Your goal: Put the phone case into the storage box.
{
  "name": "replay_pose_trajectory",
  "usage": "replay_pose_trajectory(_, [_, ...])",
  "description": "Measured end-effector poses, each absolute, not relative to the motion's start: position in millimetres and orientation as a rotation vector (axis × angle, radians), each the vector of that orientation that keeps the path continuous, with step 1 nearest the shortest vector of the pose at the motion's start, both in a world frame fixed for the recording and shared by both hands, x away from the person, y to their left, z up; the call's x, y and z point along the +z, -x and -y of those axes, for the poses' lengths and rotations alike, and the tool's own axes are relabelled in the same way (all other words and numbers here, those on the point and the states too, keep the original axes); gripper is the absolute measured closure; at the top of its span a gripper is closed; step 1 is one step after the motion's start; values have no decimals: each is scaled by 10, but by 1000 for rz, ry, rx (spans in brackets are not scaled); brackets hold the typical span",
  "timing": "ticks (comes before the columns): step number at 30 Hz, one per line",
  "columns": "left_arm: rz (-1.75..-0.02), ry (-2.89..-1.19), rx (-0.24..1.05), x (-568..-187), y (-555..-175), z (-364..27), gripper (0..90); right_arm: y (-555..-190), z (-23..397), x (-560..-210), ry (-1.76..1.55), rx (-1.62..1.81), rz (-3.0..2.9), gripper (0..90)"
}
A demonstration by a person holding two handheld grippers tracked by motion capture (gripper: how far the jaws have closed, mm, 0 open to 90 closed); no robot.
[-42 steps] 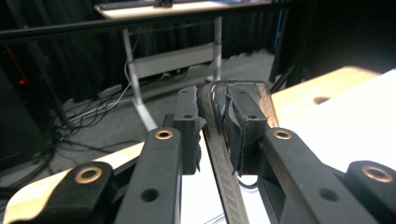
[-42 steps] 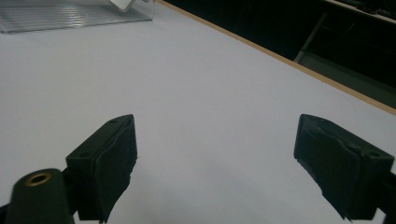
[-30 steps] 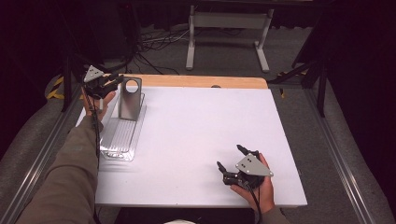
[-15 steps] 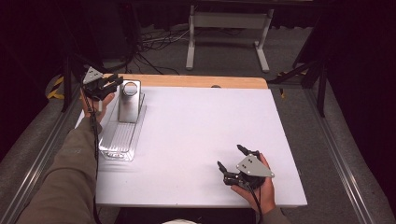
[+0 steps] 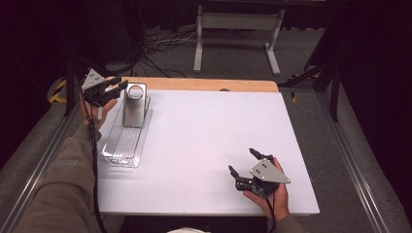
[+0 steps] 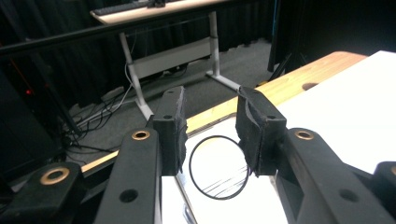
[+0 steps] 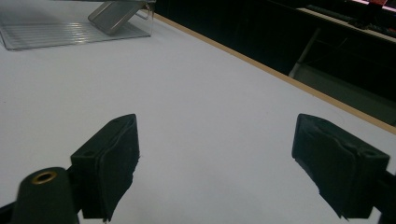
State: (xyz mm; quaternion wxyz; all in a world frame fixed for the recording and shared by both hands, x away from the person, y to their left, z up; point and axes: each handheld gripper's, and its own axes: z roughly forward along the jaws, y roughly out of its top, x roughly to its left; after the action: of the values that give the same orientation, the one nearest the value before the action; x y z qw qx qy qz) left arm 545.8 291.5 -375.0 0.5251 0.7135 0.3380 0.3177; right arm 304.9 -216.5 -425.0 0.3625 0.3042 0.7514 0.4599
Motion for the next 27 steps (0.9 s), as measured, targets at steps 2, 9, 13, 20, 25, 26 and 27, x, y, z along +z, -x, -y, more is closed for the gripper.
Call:
replay_pose_trajectory(2, [-804,-1700,760,-3745,-5428,-2907,608,-3060,2181,-4239,-783,1189,-1930,157])
replay_pose_trajectory(9, [-775,-1716,771,-3716,-5294,-2885,555,-3118,2185,-4186,-780,1201,-1921,157])
replay_pose_trajectory(13, [-766,-1706,775,-3714,-5228,-2865,524,-3161,2178,-4161,-772,1205,-1920,156])
replay_pose_trajectory(20, [-750,-1673,790,-3678,-5081,-2879,447,-3290,2164,-4089,-765,1218,-1911,156])
replay_pose_trajectory(25, [-733,-1666,796,-3658,-4978,-2887,410,-3365,2139,-4060,-755,1225,-1912,155])
replay_pose_trajectory(26, [-732,-1665,790,-3652,-4955,-2891,404,-3370,2133,-4060,-755,1227,-1912,155])
replay_pose_trajectory(27, [-728,-1662,788,-3647,-4936,-2895,400,-3374,2127,-4059,-754,1231,-1912,154])
